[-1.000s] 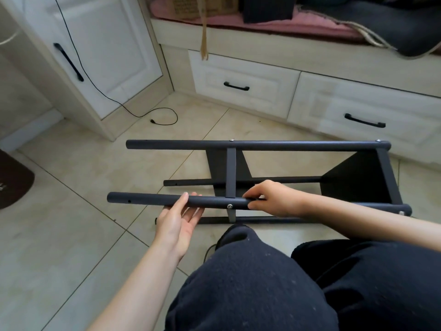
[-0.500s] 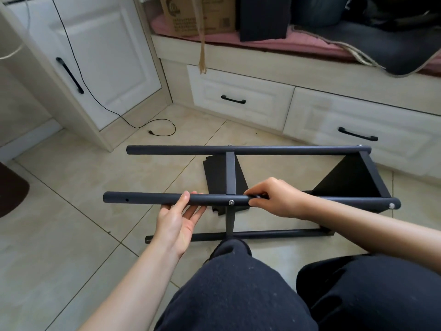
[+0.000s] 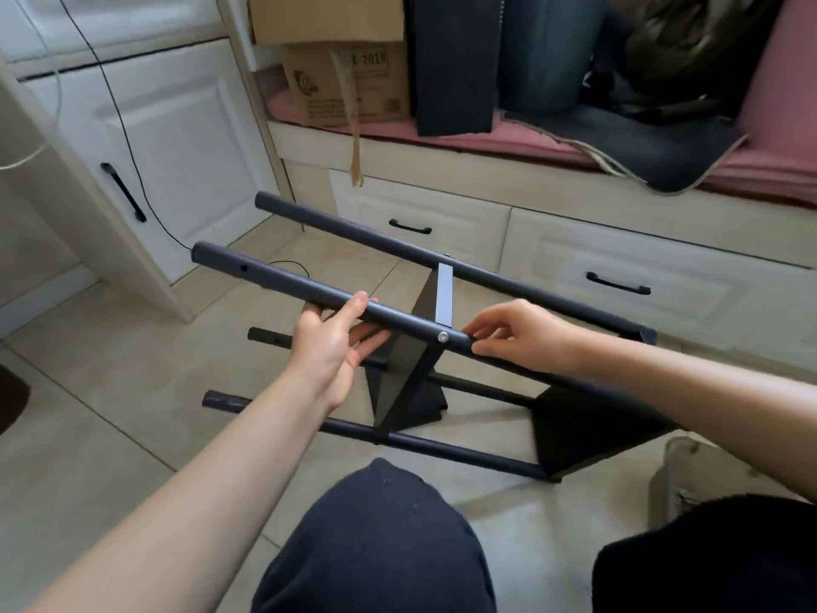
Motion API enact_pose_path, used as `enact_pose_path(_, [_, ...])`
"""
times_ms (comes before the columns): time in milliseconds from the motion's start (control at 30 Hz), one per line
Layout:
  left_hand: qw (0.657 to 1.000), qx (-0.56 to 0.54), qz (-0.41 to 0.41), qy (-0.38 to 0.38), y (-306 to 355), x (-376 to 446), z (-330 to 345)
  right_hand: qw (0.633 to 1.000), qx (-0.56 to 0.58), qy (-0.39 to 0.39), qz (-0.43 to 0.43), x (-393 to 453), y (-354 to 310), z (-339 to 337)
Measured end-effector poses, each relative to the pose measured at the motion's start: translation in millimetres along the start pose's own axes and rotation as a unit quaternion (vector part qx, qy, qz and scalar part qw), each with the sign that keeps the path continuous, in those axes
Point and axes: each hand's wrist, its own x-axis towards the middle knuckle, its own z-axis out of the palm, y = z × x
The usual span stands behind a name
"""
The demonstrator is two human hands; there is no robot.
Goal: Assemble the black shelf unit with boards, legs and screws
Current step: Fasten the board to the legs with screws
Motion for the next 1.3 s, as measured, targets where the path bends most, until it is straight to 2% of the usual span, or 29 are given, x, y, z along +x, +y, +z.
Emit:
enact_pose_path(133, [0.996, 0.069, 0.039, -0.049, 25, -2, 42, 0.999, -0.029, 0.033, 0.017, -21, -7, -23])
enact_pose_path(267, [0.984, 0.130, 0.055, -0.107, 42, -12, 81, 0.998, -0.003, 0.058, 0.036, -46, -5, -37])
enact_pose_path(433, [0.966, 0.198, 0.104, -0.128, 40, -31, 130, 0.989, 0.035, 0.121, 0.079, -72, 9, -38])
enact_pose_path(633, [0.926, 0.275, 0.178, -0.187, 5, -56, 176, 0.975, 0.041, 0.156, 0.151, -104, 27, -44])
enact_pose_path(733, [0.900, 0.314, 0.221, -0.207, -9, -68, 193, 0.958, 0.125, 0.182, 0.182, -123, 36, -52])
enact_pose_path(800, [0.882, 0.341, 0.242, -0.217, -16, -76, 202, 0.939, 0.201, 0.205, 0.189, -136, 38, -55])
enact_pose_path(867, [0.870, 0.353, 0.255, -0.229, -23, -85, 207, 0.933, 0.223, 0.216, 0.183, -145, 40, -55])
enact_pose_path(1033, [0.856, 0.370, 0.254, -0.257, -43, -103, 215, 0.939, 0.171, 0.253, 0.160, -155, 44, -44])
enact_pose_path(1167, [0.839, 0.407, 0.210, -0.295, -42, -103, 217, 0.943, 0.149, 0.256, 0.153, -162, 57, -41])
enact_pose_path(1233, [0.824, 0.432, 0.233, -0.285, -31, -93, 208, 0.939, 0.155, 0.260, 0.162, -167, 65, -43])
enact_pose_path(1300, [0.795, 0.473, 0.300, -0.233, -15, -79, 190, 0.935, 0.162, 0.265, 0.172, -173, 73, -45])
